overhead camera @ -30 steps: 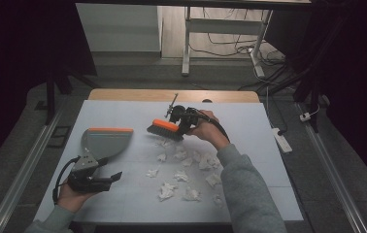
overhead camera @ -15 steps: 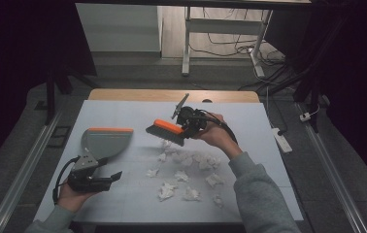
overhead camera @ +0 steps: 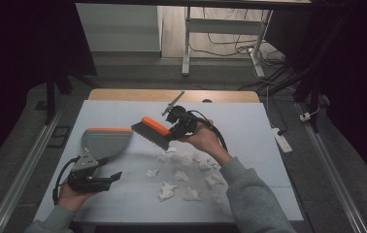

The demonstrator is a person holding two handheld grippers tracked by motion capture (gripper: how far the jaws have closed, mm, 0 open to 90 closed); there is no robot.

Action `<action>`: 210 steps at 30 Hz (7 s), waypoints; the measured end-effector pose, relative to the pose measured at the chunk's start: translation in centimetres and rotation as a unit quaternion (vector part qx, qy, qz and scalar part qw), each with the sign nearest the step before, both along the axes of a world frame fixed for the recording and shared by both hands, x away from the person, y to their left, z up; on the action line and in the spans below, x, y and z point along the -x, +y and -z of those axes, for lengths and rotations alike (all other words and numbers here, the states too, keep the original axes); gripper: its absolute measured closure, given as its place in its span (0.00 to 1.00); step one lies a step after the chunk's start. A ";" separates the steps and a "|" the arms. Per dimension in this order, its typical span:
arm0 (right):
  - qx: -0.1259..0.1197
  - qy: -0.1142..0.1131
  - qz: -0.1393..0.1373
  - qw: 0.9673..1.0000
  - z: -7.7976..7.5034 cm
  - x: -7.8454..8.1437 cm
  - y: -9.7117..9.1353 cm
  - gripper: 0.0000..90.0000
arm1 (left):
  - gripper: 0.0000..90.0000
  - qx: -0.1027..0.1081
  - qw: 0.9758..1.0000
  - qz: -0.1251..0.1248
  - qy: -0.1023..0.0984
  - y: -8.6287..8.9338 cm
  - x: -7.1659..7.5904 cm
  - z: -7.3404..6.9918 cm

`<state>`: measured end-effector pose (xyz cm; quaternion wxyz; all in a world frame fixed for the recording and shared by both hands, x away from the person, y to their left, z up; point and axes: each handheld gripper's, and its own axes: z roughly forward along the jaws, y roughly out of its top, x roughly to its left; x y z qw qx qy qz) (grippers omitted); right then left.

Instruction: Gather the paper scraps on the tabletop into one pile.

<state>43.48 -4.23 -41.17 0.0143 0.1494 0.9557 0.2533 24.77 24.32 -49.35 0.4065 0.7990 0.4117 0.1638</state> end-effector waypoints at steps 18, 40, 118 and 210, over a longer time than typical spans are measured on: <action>0.094 0.058 0.078 0.991 3.7 0.3 -1.4 0.78 | 0.28 -0.004 1.000 0.004 0.001 -0.1 -0.1 0.1; 0.121 -0.086 0.015 0.989 3.8 -4.4 0.8 0.78 | 0.28 0.000 1.000 0.005 0.003 0.0 -0.1 0.2; 0.019 0.095 -0.045 0.994 2.5 11.3 -3.1 0.78 | 0.28 0.001 1.000 -0.010 0.001 0.5 -0.2 0.2; 0.106 -0.027 0.001 0.994 3.3 8.4 -13.3 0.78 | 0.27 -0.011 1.000 -0.010 0.013 0.1 -0.6 0.5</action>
